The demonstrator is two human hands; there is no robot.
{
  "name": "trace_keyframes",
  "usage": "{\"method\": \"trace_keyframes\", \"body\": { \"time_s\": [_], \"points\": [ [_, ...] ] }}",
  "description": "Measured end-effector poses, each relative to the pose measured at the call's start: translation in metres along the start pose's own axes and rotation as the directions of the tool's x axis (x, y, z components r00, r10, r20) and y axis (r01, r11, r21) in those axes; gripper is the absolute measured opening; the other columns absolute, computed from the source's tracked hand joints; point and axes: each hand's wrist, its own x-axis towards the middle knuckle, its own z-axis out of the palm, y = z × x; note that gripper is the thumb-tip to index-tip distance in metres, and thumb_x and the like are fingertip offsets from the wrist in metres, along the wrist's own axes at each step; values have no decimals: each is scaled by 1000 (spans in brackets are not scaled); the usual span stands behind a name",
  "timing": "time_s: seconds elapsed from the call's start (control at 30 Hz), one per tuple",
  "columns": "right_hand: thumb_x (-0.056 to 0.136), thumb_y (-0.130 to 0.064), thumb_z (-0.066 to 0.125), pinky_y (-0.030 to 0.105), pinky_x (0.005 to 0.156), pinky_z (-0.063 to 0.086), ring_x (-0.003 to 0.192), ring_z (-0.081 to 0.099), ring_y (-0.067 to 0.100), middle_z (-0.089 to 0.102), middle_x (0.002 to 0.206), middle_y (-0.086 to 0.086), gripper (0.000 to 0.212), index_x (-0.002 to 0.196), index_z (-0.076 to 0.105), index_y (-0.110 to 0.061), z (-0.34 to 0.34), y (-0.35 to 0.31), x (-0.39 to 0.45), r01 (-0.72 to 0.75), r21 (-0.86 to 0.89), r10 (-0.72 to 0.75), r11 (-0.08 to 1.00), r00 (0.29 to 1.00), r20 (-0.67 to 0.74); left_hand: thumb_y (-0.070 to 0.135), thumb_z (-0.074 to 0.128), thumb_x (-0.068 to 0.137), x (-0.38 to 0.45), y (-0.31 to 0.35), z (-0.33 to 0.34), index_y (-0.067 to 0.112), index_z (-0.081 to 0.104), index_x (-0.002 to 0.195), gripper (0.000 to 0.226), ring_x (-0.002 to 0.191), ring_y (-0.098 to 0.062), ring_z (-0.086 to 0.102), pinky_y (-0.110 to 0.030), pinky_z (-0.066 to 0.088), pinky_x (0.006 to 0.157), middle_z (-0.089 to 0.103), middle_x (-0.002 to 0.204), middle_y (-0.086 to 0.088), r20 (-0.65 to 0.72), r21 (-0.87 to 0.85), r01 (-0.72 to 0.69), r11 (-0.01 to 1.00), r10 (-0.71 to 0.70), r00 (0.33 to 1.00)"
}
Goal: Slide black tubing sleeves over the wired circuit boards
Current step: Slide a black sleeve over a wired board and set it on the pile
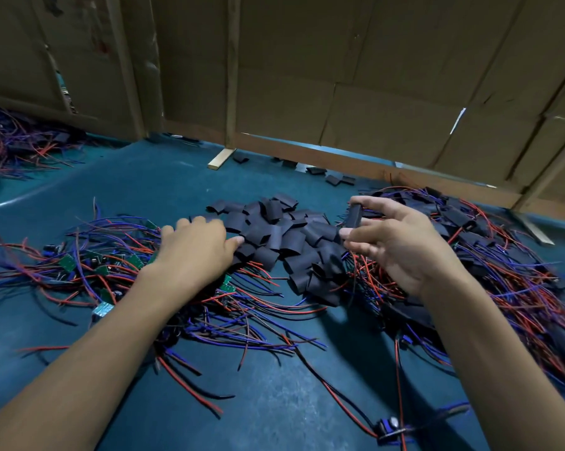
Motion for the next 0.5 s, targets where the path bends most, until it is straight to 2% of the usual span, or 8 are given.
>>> {"method": "trace_keyframes", "body": {
  "time_s": [0.07, 0.17, 0.23, 0.3, 0.4, 0.5],
  "points": [
    [73, 22, 69, 25, 65, 56, 106, 68, 34, 58, 124, 32, 55, 117, 69, -11, -1, -1, 1, 16, 1, -16, 1000, 1000, 20, 48, 39, 103, -2, 1, -3, 14, 58, 121, 43, 119, -39, 50, -48, 38, 99, 56, 128, -17, 8, -5, -22, 1000, 22, 1000],
    [73, 22, 67, 28, 70, 56, 83, 71, 26, 62, 110, 28, 57, 120, 68, -10, -4, -1, 3, 27, 9, -27, 1000, 999, 32, 28, 48, 97, 1, -5, -10, 15, 58, 129, 36, 121, -38, 51, -43, 41, 102, 55, 130, -17, 63, -123, -78, 989, 86, 994],
    [73, 17, 71, 28, 72, 58, 83, 71, 24, 65, 106, 25, 58, 125, 66, -9, -6, 0, 4, 23, 36, -25, 999, 998, 51, 24, 58, 91, 3, -13, -19, 19, 64, 125, 35, 119, -30, 57, -34, 46, 97, 62, 127, -12, 102, -266, -110, 958, 141, 985],
    [67, 2, 78, 28, 72, 59, 91, 71, 24, 68, 106, 20, 63, 128, 65, -10, -6, 0, 5, 22, 86, -28, 996, 997, 67, 26, 68, 86, 3, -19, -29, 28, 67, 114, 28, 111, -21, 63, -28, 47, 88, 66, 120, -3, 171, -346, -120, 930, 188, 967],
    [60, -8, 81, 32, 77, 60, 96, 68, 26, 70, 106, 18, 70, 128, 65, -10, -2, 2, 6, 8, 121, -19, 993, 995, 95, 20, 77, 82, 2, -23, -33, 33, 65, 101, 26, 99, -14, 65, -27, 51, 86, 70, 104, 6, 237, -363, -147, 920, 244, 940],
    [64, -11, 81, 36, 81, 61, 98, 62, 29, 71, 100, 14, 68, 130, 62, -7, 0, 5, 5, -48, 174, 23, 983, 989, 144, 12, 71, 83, 1, -20, -32, 27, 73, 101, 23, 93, -12, 65, -24, 49, 82, 74, 98, 6, 140, -298, -209, 931, 259, 956]
  ]
}}
